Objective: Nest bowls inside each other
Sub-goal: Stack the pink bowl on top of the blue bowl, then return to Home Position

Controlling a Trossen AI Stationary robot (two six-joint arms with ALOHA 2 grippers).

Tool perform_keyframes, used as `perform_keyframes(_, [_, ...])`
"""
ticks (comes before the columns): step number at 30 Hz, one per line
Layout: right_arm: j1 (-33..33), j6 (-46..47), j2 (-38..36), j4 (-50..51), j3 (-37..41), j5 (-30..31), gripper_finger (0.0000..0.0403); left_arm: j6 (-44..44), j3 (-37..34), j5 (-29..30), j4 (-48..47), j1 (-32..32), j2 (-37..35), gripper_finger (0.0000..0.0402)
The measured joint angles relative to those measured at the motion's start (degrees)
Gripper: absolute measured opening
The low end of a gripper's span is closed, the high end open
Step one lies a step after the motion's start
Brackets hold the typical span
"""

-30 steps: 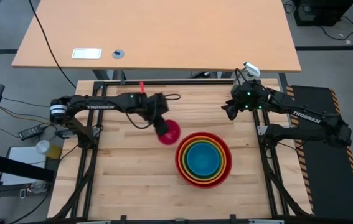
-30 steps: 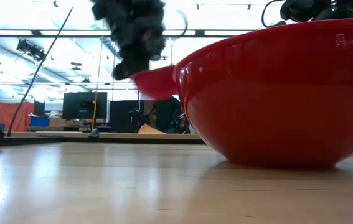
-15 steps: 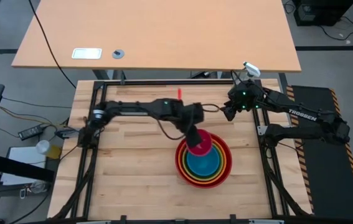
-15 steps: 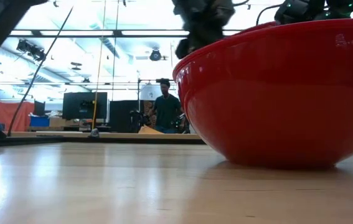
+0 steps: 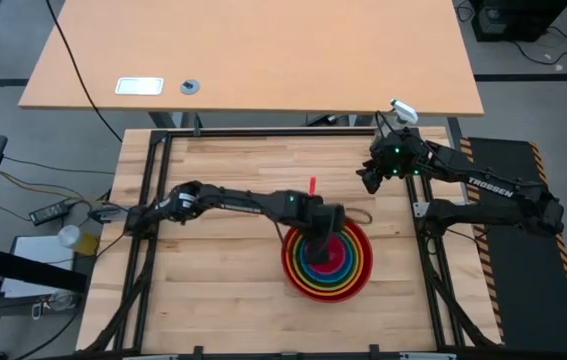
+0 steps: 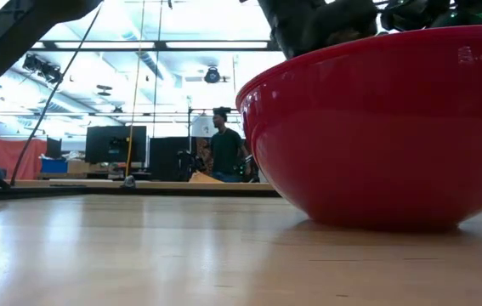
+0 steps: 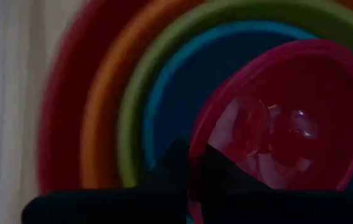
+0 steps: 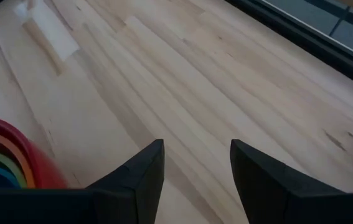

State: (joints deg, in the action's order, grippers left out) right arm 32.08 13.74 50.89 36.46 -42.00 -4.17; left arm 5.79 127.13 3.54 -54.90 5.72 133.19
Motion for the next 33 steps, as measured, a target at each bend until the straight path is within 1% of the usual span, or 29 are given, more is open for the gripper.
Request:
perform_keyframes(2, [0.0,0.0,0.0,0.0,0.0,-0.2,0.0190,-4.0,0.0,1.5,1.2,0.8,0.8,0.0021])
perform_keyframes(4, [0.0,0.0,0.0,0.0,0.0,-0.3,0.0190,-4.9,0.0,4.3,0.7,1.6,1.1,0.0034])
perform_keyframes(6, [-0.1,0.0,0.0,0.0,0.0,-0.3,0.0189,-5.2,0.0,6.3,2.8,1.9,1.5,0.0058])
perform_keyframes(11, [-0.1,0.2,-0.1,0.4,0.0,-0.7,0.0189,-5.3,0.0,6.8,3.1,1.9,1.5,0.0141])
perform_keyframes(14, [0.0,0.2,-0.3,0.4,0.0,-1.8,0.0189,-3.5,0.9,6.9,0.1,1.9,1.5,0.0188])
perform_keyframes(16, [0.0,0.2,-0.7,0.4,0.0,-1.9,0.0189,-2.7,1.5,6.9,-1.9,1.6,0.9,0.0210])
perform_keyframes(18, [0.1,0.2,-1.6,0.5,0.0,-1.8,0.0189,-2.0,1.6,6.9,-2.9,1.4,-0.3,0.0221])
perform_keyframes(21, [0.4,0.2,-3.4,0.5,0.0,-1.7,0.0189,-1.4,1.6,6.9,-2.2,1.2,-1.8,0.0224])
perform_keyframes(23, [1.0,0.6,-4.9,0.7,0.0,-1.5,0.0189,-1.7,1.6,6.9,-1.7,1.2,-2.4,0.0218])
perform_keyframes(29, [2.6,1.1,-10.7,1.9,0.0,-1.4,0.0189,-2.5,0.7,7.0,-2.1,1.6,-2.5,0.0185])
perform_keyframes(33, [3.1,1.3,-16.6,1.8,0.0,-1.4,0.0189,-3.6,0.7,9.2,-0.4,1.9,-3.5,0.0161])
